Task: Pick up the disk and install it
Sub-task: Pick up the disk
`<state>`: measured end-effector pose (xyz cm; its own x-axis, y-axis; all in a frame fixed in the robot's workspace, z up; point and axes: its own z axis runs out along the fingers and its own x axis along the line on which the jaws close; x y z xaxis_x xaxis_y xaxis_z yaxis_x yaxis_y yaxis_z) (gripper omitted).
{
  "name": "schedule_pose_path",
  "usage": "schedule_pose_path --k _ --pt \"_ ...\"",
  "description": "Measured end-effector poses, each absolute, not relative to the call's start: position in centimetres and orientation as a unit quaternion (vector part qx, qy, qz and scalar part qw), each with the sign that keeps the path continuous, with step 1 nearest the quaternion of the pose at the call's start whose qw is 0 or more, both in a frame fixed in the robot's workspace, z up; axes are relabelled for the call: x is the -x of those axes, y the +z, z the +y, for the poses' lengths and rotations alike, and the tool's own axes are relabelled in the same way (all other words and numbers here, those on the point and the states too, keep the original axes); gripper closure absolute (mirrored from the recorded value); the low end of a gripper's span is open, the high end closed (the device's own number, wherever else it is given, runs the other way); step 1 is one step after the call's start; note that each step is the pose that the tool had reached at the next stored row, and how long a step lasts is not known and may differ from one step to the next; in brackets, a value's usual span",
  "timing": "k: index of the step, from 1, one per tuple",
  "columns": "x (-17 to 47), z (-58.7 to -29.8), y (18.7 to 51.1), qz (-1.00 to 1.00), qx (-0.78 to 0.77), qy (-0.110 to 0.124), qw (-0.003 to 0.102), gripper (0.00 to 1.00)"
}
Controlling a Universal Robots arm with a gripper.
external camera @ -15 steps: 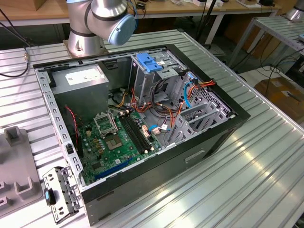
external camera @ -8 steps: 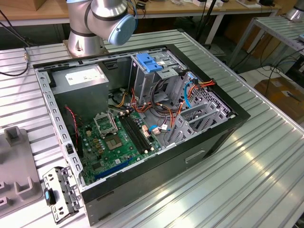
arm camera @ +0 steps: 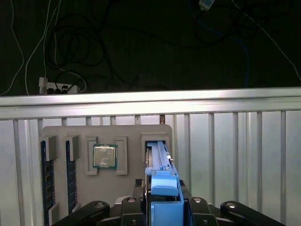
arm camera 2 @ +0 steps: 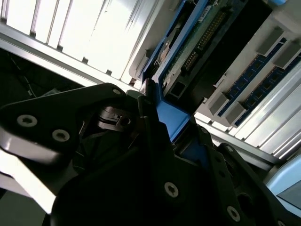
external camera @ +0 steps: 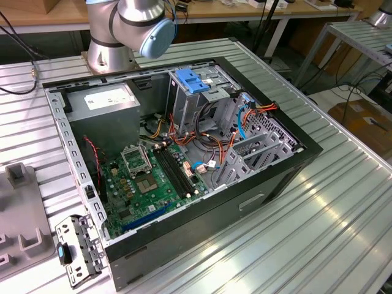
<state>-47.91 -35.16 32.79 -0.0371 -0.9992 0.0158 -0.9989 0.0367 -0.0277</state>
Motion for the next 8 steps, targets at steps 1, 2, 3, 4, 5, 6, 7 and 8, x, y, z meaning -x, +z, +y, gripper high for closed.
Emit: schedule_pose_path --k 1,2,3,4,5,6,7,8 --pt "47.9 -35.2 33.0 0.72 0.694 -0.015 0.004 0.63" --pt "47.9 -35.2 33.3 0.72 0.694 -0.015 0.004 0.63" --pt "47.9 -35.2 33.5 0.72 0.694 -0.016 0.004 0.63" --pt "47.9 -35.2 33.7 0.72 0.694 -0.016 0.004 0.63" --pt "47.9 -35.2 33.9 0.72 0.694 -0.016 0.004 0.63" --pt "47.9 -35.2 34.0 0.72 0.694 -0.016 0.004 0.63" --pt "47.9 -35.2 34.1 0.72 0.694 -0.016 0.004 0.63" --pt "47.9 -35.2 34.1 0.72 0.694 -0.016 0.004 0.63"
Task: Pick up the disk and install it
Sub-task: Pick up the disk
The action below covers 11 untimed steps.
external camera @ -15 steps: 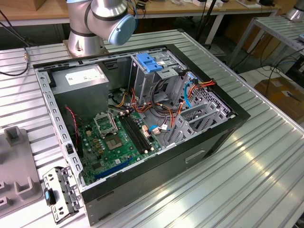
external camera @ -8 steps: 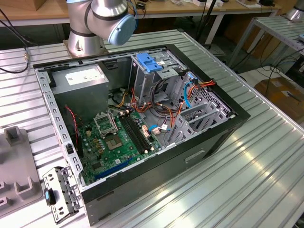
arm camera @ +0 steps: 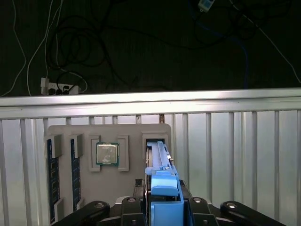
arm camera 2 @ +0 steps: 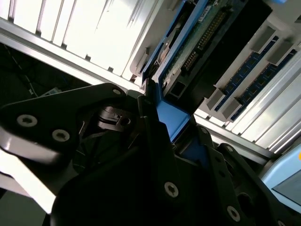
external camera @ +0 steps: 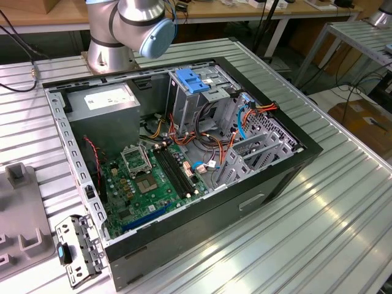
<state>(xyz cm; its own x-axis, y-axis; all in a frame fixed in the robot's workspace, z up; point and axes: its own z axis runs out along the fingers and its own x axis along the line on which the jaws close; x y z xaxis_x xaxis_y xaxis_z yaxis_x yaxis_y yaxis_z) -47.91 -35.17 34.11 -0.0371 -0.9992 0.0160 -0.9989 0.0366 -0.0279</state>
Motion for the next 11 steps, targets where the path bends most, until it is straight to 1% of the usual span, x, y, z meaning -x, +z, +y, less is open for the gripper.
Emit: schedule_pose_path --k 11 --pt "47.91 -35.17 34.43 0.72 0.694 -0.016 0.004 0.63"
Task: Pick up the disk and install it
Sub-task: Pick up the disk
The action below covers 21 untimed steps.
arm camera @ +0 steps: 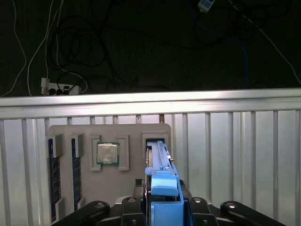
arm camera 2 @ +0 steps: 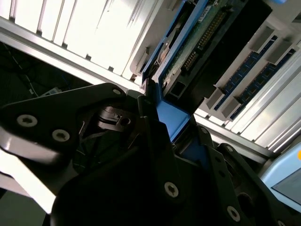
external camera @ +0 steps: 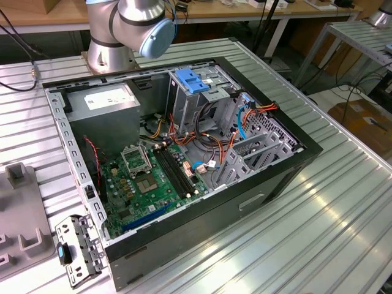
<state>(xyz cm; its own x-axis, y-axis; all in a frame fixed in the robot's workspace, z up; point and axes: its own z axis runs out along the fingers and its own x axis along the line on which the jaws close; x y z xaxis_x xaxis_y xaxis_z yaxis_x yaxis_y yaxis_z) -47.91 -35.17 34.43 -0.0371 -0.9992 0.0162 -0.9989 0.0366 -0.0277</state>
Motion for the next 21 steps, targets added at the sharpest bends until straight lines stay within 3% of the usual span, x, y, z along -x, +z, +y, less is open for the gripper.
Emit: schedule_pose_path --k 21 --pt "47.9 -35.17 34.96 0.72 0.694 -0.016 0.004 0.63"
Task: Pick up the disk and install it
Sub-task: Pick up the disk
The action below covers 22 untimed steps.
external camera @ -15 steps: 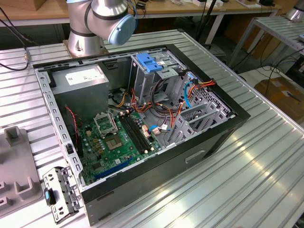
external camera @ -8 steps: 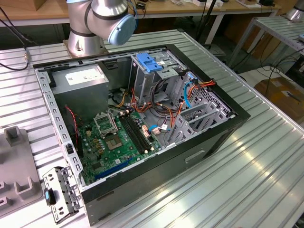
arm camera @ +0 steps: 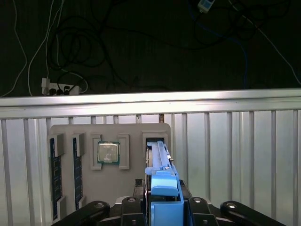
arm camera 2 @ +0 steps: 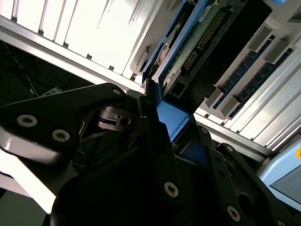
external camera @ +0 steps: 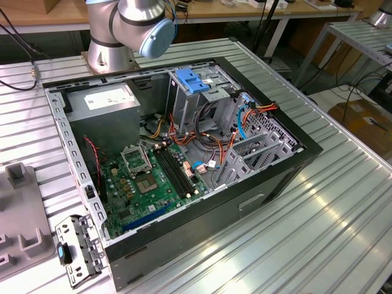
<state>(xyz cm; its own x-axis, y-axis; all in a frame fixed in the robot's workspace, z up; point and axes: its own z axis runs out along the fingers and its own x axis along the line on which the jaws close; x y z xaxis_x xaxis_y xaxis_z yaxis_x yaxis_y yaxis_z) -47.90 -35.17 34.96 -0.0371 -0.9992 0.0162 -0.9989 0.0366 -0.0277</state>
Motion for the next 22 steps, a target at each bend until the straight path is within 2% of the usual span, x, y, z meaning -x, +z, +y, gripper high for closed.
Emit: schedule_pose_path --k 9,12,22 --pt "47.9 -35.2 35.6 0.72 0.694 -0.016 0.004 0.63" --pt "47.9 -35.2 37.6 0.72 0.694 -0.015 0.004 0.63" --pt "47.9 -35.2 38.5 0.72 0.694 -0.015 0.003 0.63"
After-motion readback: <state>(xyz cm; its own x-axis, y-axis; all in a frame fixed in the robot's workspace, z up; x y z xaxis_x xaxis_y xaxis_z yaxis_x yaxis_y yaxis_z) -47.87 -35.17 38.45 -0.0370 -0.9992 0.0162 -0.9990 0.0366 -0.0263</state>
